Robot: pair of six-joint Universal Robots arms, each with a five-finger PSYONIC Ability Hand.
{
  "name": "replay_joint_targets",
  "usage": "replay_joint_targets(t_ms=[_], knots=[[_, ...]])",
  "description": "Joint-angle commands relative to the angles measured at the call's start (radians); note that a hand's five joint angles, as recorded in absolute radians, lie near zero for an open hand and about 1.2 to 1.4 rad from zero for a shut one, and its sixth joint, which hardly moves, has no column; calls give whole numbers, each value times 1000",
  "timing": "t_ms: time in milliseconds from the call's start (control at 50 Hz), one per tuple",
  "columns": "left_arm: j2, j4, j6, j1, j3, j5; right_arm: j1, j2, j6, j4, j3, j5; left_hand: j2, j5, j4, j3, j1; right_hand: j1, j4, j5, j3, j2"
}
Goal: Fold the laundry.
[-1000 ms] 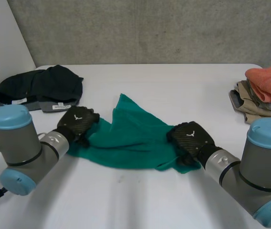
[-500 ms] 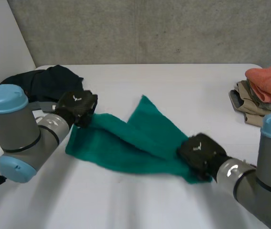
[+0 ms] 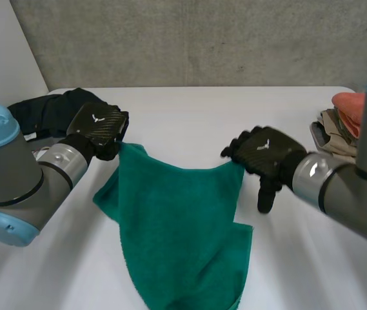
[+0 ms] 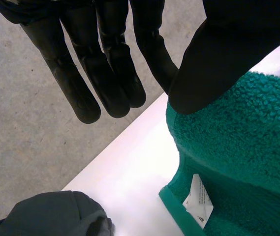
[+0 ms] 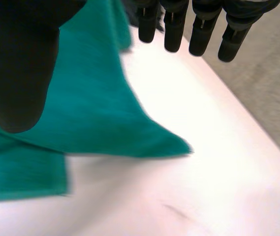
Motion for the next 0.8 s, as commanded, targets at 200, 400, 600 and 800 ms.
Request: replay_joint_targets(t_ms=[200, 400, 600, 800], knots=[[231, -10, -2, -78, -54, 2, -16, 471, -92, -246, -362, -40, 200, 240, 199, 204, 239, -74, -65, -38, -61, -63], [321, -19, 9, -100, -66, 5, -12, 688, -87, -283, -509, -116, 200, 240, 199, 204, 239, 438, 447, 474, 451, 449], [151, 41, 35, -64, 128, -5, -23, 596, 26, -577, -673, 157, 200, 240, 199, 204, 239, 1131, 1141, 1167, 1145, 1143], [5, 208, 89, -21, 608, -147, -52, 346, 43, -896, -652, 208, 200, 240, 199, 204, 239, 1131, 1141, 1167, 1145, 1143]])
